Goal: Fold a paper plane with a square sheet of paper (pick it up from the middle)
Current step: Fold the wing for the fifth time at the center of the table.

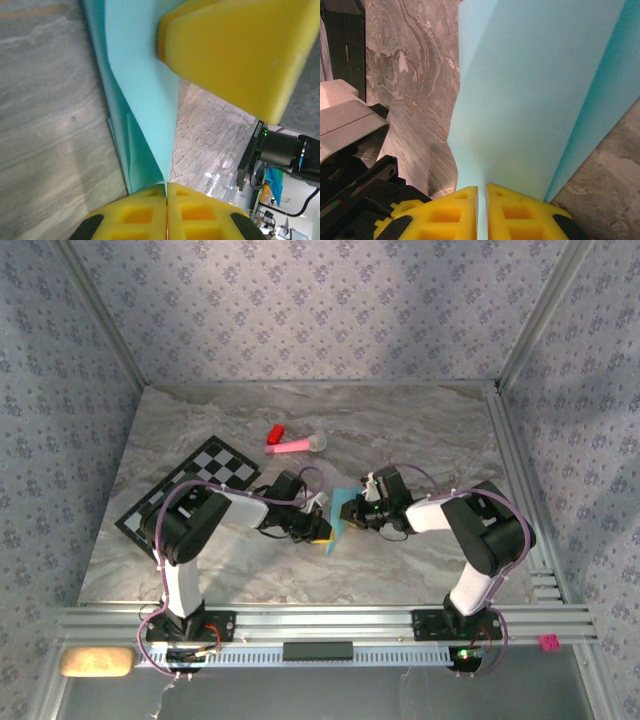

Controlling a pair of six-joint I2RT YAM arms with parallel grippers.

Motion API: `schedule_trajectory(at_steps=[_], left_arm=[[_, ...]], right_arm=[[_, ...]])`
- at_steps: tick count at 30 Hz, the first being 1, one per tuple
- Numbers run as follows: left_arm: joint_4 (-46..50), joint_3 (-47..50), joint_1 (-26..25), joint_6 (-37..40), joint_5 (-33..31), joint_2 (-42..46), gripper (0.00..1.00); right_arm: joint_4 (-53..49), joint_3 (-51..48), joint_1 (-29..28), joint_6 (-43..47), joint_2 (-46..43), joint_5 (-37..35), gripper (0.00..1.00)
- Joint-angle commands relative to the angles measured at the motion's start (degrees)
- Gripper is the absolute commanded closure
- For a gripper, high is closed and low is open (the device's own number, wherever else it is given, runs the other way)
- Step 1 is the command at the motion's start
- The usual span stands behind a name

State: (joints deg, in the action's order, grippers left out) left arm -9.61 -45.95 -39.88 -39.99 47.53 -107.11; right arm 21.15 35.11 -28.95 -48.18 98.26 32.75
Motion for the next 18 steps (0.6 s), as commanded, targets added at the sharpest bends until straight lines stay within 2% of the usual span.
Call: schedule_trajectory(at_steps=[1, 3, 8, 10, 13, 18], left_arm=[[6.91, 0.53, -1.01, 2.77, 0.88, 0.77, 0.96], [7.34, 0.4, -1.19, 3.21, 1.27, 0.76, 1.0], [8.85, 0.36, -1.21, 4.29, 1.54, 0.24, 1.0], [9.67, 0.5, -1.23, 4.74, 0.97, 0.64, 0.92], [11.02, 0.54, -1.25, 5.59, 0.22, 1.57, 0.88], [13.19, 0.42, -1.2, 6.93, -0.95, 2.36, 0.86]], right_arm=[[-4.88, 0.21, -0.21, 0.65, 3.0, -5.39, 0.86], [-5.44, 0.37, -0.27, 0.74, 3.08, -5.53, 0.87], [-6.79, 0.4, -0.32, 0.66, 3.27, -6.63, 0.87], [-6.89, 0.46, -0.33, 0.66, 3.33, -6.65, 0.87], [-7.23, 0.46, -0.41, 0.65, 3.26, -6.8, 0.87], [-7.33, 0.5, -0.41, 0.64, 3.37, -6.81, 0.87]])
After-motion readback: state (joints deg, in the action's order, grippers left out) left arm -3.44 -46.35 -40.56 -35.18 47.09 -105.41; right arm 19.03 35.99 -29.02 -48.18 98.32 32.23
